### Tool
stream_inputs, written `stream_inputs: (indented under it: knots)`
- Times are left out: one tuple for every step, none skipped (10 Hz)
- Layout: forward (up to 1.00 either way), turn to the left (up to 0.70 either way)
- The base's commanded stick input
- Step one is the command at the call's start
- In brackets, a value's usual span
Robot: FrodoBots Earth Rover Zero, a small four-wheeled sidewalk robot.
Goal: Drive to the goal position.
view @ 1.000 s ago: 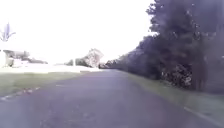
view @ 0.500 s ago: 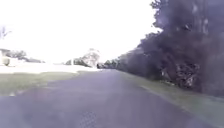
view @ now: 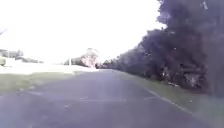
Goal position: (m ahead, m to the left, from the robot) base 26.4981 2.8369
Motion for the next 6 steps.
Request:
stream_inputs:
  knots:
    - [1.00, 0.00]
    - [1.00, 0.00]
    - [1.00, 0.00]
    - [1.00, 0.00]
    - [1.00, 0.00]
    - [1.00, 0.27]
